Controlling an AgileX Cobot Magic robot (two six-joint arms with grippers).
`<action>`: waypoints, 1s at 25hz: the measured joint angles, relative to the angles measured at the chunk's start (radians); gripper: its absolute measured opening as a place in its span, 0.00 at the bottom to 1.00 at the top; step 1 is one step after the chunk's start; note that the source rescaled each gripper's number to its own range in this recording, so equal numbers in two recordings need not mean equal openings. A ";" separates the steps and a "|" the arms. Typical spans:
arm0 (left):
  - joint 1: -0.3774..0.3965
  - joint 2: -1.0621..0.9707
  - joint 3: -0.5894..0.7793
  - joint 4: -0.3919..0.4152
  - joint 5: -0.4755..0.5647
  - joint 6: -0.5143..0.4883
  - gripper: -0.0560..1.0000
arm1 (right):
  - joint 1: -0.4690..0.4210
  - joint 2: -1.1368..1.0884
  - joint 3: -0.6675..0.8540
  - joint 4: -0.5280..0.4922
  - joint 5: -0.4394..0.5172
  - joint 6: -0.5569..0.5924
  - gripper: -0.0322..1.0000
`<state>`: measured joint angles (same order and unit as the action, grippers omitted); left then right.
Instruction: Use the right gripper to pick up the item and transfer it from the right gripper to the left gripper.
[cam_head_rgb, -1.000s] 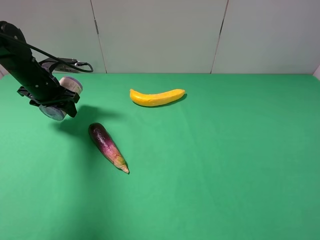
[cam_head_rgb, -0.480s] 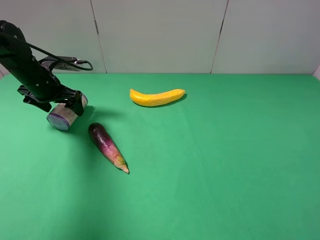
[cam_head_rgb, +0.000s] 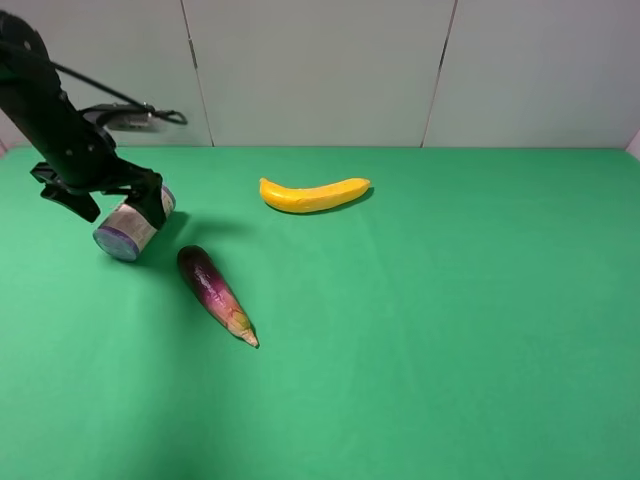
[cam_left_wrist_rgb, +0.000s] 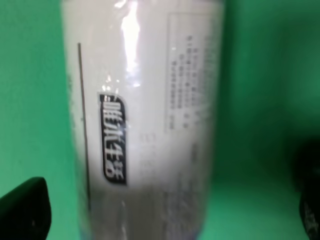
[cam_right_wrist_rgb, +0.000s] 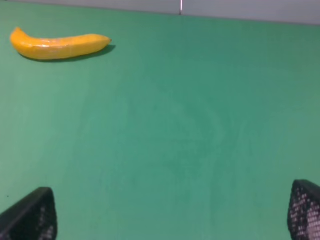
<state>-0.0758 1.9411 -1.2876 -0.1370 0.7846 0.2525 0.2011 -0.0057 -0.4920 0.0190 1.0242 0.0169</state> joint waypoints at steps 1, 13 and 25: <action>0.000 0.000 -0.034 0.009 0.051 -0.020 1.00 | 0.000 0.000 0.000 0.000 0.000 0.000 1.00; 0.000 -0.178 -0.192 0.174 0.354 -0.159 1.00 | 0.000 0.000 0.000 0.000 0.000 0.000 1.00; 0.000 -0.517 -0.178 0.185 0.391 -0.170 0.99 | 0.000 0.000 0.000 0.000 0.000 0.000 1.00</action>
<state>-0.0758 1.4241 -1.4656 0.0475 1.1753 0.0827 0.2011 -0.0057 -0.4920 0.0190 1.0242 0.0169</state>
